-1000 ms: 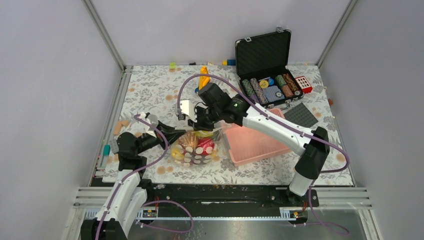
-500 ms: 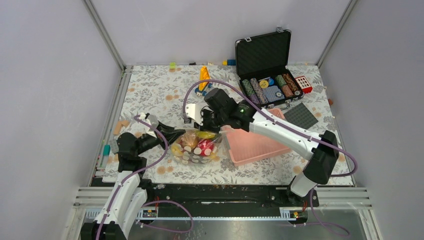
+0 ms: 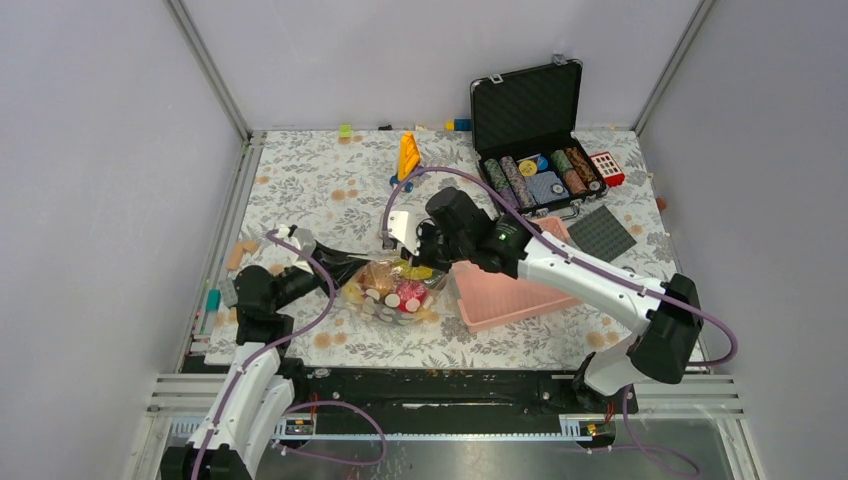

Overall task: Place the food in the zip-top bag and seal the zipper
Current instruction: Zip the zipper food storage bag at the center of the board.

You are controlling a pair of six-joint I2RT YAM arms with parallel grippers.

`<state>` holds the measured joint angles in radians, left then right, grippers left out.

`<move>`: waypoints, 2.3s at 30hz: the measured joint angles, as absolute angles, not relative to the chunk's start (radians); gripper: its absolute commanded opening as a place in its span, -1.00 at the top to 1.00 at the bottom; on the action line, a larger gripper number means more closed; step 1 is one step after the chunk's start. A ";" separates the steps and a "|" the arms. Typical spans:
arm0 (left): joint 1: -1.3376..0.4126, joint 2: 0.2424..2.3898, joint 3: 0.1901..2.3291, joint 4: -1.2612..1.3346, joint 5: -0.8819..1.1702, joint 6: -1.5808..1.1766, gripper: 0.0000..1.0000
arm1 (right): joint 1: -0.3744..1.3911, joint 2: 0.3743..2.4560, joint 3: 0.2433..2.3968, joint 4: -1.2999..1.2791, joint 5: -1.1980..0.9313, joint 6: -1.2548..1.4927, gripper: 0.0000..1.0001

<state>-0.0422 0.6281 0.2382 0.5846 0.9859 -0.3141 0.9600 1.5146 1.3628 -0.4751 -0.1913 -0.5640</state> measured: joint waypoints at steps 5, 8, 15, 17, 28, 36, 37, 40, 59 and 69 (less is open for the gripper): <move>-0.045 0.621 0.238 0.589 0.969 -0.321 1.00 | 0.960 1.472 1.323 -0.454 -0.179 -0.533 0.87; -0.046 0.622 0.238 0.600 0.960 -0.328 1.00 | 0.960 1.450 1.297 -0.437 -0.168 -0.518 0.84; -0.047 0.624 0.237 0.601 0.929 -0.334 1.00 | 0.957 1.429 1.258 -0.421 -0.137 -0.494 0.85; -0.047 0.624 0.236 0.601 0.918 -0.335 1.00 | 0.955 1.421 1.246 -0.420 -0.128 -0.488 0.85; -0.047 0.624 0.235 0.599 0.863 -0.337 1.00 | 0.945 1.370 1.181 -0.426 -0.098 -0.459 0.86; -0.047 0.620 0.235 0.590 0.797 -0.337 1.00 | 0.939 1.323 1.117 -0.429 -0.085 -0.427 0.90; -0.047 0.619 0.235 0.588 0.790 -0.337 1.00 | 0.939 1.314 1.105 -0.427 -0.084 -0.419 0.90; -0.047 0.617 0.235 0.577 0.771 -0.339 1.00 | 0.939 1.284 1.068 -0.409 -0.071 -0.398 0.90; -0.047 0.638 0.235 0.566 0.697 -0.358 1.00 | 0.935 1.151 0.872 -0.278 -0.040 -0.263 0.90; -0.047 0.675 0.235 0.566 0.723 -0.373 1.00 | 0.935 1.006 0.751 -0.196 -0.019 -0.219 0.89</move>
